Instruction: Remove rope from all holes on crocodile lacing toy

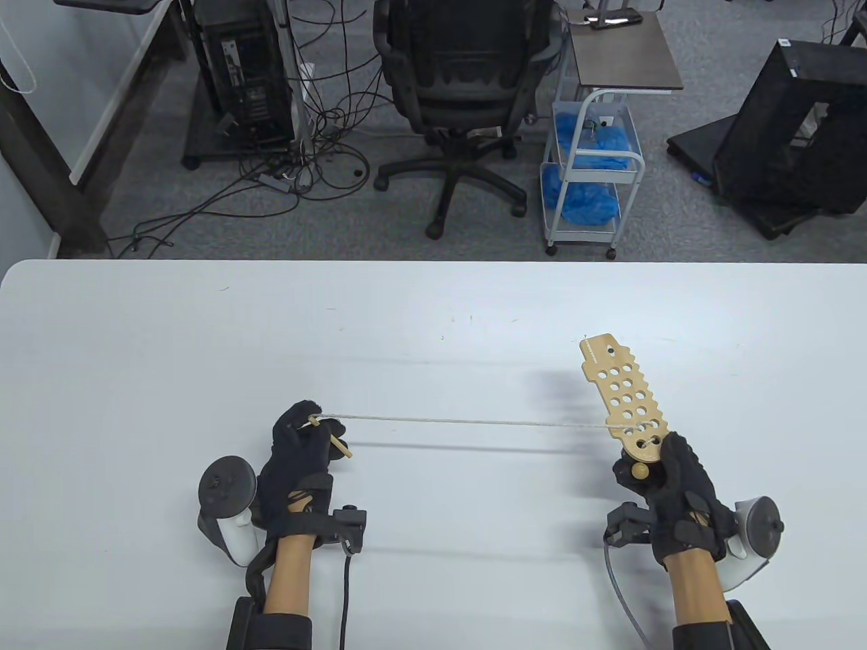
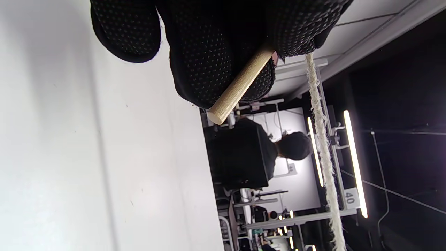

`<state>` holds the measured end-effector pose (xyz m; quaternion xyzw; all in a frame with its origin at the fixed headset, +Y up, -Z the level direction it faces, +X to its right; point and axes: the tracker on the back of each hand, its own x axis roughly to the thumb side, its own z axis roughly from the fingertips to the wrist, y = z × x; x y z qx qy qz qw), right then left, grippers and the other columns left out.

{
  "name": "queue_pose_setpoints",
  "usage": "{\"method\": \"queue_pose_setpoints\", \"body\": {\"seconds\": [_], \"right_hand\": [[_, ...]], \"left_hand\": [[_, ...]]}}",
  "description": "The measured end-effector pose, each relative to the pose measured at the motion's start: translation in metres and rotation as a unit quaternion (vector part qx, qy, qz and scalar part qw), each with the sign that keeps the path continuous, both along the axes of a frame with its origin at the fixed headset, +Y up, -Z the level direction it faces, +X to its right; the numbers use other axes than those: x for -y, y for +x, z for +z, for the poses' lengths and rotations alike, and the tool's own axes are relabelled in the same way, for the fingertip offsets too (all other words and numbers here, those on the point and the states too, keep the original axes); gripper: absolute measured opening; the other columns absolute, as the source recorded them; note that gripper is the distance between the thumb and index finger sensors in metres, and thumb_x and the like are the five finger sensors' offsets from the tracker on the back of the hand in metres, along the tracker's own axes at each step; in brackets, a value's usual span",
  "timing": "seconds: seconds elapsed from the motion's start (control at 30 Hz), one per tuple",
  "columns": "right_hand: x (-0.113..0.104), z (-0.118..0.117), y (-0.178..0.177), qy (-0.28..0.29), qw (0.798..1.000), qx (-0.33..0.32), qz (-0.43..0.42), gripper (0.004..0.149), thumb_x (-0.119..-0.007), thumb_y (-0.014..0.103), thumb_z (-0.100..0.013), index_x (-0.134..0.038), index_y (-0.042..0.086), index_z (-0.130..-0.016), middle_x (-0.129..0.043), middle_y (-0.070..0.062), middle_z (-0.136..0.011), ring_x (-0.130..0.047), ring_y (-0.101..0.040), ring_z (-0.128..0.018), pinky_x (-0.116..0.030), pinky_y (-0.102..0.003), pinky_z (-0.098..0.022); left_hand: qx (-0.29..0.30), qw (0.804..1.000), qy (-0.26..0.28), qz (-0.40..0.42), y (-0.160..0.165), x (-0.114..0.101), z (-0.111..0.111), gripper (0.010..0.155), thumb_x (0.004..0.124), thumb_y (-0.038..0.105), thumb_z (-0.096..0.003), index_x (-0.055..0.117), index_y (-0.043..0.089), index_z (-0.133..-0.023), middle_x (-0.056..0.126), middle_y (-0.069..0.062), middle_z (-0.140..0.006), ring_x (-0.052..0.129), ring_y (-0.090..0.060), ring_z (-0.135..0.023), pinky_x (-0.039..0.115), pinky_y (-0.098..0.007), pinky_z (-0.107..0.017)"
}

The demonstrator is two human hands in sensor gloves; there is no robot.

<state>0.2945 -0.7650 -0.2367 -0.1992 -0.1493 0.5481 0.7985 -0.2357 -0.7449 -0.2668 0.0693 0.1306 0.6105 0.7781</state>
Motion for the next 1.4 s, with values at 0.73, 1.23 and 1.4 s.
{"method": "queue_pose_setpoints", "body": {"seconds": [0.73, 1.23, 1.4], "right_hand": [[0.010, 0.004, 0.005, 0.006, 0.995, 0.030, -0.091, 0.050, -0.074, 0.041, -0.048, -0.076, 0.001, -0.079, -0.094, -0.021, -0.063, -0.101, -0.034, -0.043, -0.078, -0.058, -0.042], [0.015, 0.007, 0.010, 0.006, 0.989, 0.048, -0.139, 0.050, -0.072, 0.041, -0.049, -0.072, 0.005, -0.084, -0.090, -0.020, -0.070, -0.098, -0.034, -0.049, -0.076, -0.058, -0.046], [0.016, 0.007, 0.011, 0.009, 0.988, 0.049, -0.146, 0.050, -0.070, 0.041, -0.050, -0.070, 0.006, -0.085, -0.089, -0.020, -0.071, -0.097, -0.034, -0.051, -0.075, -0.058, -0.047]], "left_hand": [[-0.021, 1.000, 0.001, 0.020, -0.006, 0.002, 0.003, 0.052, 0.071, 0.042, -0.0548, 0.054, 0.041, -0.104, 0.090, 0.009, -0.088, 0.098, -0.012, -0.067, 0.078, -0.049, -0.063], [-0.029, 0.999, 0.001, 0.033, -0.009, 0.004, 0.003, 0.050, 0.070, 0.043, -0.0549, 0.057, 0.039, -0.103, 0.096, 0.010, -0.084, 0.102, -0.010, -0.064, 0.080, -0.048, -0.063], [-0.029, 0.999, 0.001, 0.033, -0.008, 0.004, 0.003, 0.049, 0.070, 0.043, -0.0547, 0.058, 0.038, -0.102, 0.098, 0.011, -0.083, 0.103, -0.010, -0.062, 0.080, -0.048, -0.063]]}}
